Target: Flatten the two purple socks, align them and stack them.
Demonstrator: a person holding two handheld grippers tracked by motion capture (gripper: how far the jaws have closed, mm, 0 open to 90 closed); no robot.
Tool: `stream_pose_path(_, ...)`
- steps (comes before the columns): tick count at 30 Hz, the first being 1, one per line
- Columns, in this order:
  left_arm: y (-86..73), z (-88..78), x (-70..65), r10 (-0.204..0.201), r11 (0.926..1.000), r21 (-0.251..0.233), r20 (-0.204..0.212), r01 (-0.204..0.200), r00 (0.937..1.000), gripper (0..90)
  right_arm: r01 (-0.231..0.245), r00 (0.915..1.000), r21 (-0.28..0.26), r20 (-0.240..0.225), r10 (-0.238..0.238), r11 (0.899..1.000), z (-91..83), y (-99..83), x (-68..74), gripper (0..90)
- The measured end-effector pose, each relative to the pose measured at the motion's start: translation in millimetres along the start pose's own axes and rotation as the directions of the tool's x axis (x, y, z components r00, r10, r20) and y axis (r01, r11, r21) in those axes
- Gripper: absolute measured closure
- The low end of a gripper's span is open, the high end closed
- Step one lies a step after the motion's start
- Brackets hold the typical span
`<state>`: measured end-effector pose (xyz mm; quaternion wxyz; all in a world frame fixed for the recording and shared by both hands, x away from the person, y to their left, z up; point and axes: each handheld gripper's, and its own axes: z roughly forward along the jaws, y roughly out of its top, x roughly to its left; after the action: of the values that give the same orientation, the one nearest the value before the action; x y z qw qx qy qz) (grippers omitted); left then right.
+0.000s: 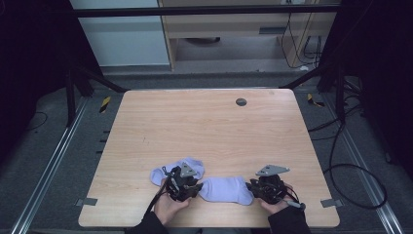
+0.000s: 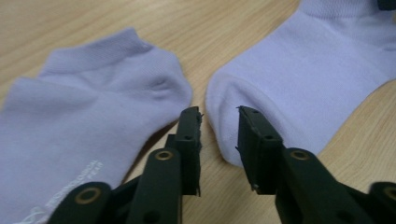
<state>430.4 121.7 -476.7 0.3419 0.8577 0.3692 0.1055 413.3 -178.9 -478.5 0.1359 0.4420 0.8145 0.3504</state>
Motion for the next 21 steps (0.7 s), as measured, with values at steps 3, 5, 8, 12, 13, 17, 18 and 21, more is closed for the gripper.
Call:
stream_pose_path(3, -0.1, -8.8, 5.0, -0.003, 0.9997, -0.024, -0.013, 0.003, 0.9999, 62.5, -0.002, 1.0000, -0.027, 0.008, 0.003, 1.000, -2.4, 1.6, -0.7, 69.6)
stream_pose_path(5, -0.6, -14.5, 9.1, -0.013, 0.9993, -0.036, -0.023, 0.012, 0.9997, 60.8, 0.004, 0.9999, -0.045, 0.010, -0.004, 0.999, -3.4, 2.8, -1.6, 68.2)
stream_pose_path(8, -1.7, -22.9, 17.6, -0.026, 0.9982, -0.055, -0.044, 0.024, 0.9987, 57.7, -0.010, 0.9998, -0.062, 0.015, 0.011, 0.998, -4.0, 5.1, -1.9, 64.4)
stream_pose_path(12, -4.5, -34.2, 30.2, -0.057, 0.9951, -0.084, -0.071, 0.051, 0.9959, 54.4, -0.033, 0.9993, -0.085, 0.015, 0.035, 0.996, -2.9, 9.7, -1.5, 58.3)
stream_pose_path(13, -5.6, -36.6, 33.4, -0.066, 0.9940, -0.092, -0.077, 0.059, 0.9948, 53.4, -0.034, 0.9993, -0.089, 0.012, 0.035, 0.995, -2.3, 11.3, -1.5, 57.1)
stream_pose_path(17, -11.5, -46.0, 47.7, -0.095, 0.9909, -0.105, -0.108, 0.084, 0.9895, 50.8, -0.039, 0.9992, -0.105, 0.006, 0.040, 0.994, 1.7, 20.0, 1.1, 54.4)
stream_pose_path(18, -13.4, -48.4, 51.7, -0.098, 0.9906, -0.107, -0.121, 0.085, 0.9878, 50.5, -0.036, 0.9993, -0.112, 0.006, 0.037, 0.993, 2.6, 22.8, 1.6, 53.4)
stream_pose_path(21, -20.1, -55.5, 62.4, -0.131, 0.9861, -0.121, -0.142, 0.114, 0.9812, 49.3, -0.047, 0.9989, -0.119, 0.002, 0.047, 0.992, 5.3, 30.8, 5.7, 51.2)
